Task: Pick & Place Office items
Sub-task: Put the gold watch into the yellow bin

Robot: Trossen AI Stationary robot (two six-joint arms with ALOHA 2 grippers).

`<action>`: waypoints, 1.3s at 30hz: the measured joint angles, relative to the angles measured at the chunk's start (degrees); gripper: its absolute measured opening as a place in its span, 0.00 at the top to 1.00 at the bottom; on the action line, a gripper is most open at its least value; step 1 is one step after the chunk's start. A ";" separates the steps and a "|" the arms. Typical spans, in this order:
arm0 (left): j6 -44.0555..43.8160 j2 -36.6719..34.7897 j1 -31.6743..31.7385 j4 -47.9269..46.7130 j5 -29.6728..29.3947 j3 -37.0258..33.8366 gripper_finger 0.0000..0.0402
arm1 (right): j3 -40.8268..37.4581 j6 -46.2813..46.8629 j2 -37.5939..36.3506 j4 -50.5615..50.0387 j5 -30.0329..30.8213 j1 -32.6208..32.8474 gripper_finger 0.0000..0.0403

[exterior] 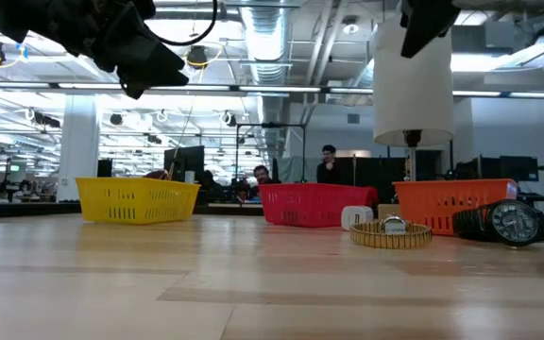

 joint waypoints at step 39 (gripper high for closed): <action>10.66 22.18 -6.74 21.79 0.07 8.08 0.62 | -34.61 -8.98 0.40 57.69 8.68 10.35 0.60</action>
